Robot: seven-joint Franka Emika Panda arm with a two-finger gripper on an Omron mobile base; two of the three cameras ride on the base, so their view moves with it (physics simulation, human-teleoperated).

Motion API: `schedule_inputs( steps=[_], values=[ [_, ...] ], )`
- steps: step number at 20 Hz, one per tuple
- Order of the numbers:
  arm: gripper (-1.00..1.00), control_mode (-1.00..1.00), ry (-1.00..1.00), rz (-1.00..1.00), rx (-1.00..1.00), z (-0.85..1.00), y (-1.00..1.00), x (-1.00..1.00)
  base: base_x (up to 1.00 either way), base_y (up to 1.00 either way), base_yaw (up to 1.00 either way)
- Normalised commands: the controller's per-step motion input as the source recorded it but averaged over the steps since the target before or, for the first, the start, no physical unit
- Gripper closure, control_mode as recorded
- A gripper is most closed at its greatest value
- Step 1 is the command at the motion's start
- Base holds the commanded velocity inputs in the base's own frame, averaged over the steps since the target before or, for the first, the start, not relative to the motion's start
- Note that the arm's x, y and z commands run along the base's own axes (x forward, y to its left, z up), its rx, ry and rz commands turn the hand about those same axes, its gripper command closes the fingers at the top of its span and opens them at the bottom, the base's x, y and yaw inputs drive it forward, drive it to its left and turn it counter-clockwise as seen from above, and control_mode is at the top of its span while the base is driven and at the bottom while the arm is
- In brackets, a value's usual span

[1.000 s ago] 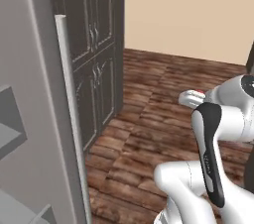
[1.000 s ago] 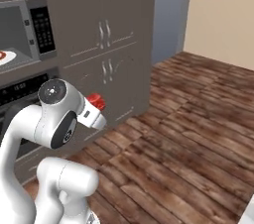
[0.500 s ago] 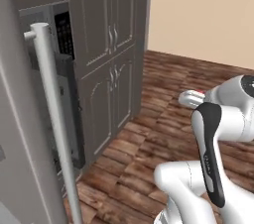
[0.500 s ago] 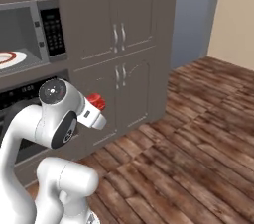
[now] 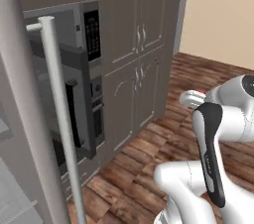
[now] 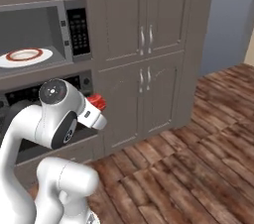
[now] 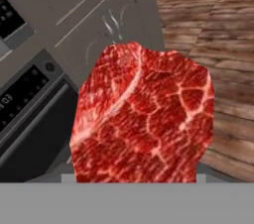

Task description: Transport the steak from the fridge to the microwave and turn on the microwave.

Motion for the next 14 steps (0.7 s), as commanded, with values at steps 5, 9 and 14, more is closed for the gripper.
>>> schedule_inputs(
  steps=[5,9,14],
  values=[
    [1.00,1.00,0.00,0.00,0.00,0.00,0.00,0.00,0.48,0.00,0.36],
    [1.00,1.00,0.00,0.00,0.00,0.00,0.00,0.00,0.47,0.00,0.35],
    [1.00,1.00,0.00,0.00,0.00,0.00,0.00,0.00,0.40,0.00,0.34]
  ],
)
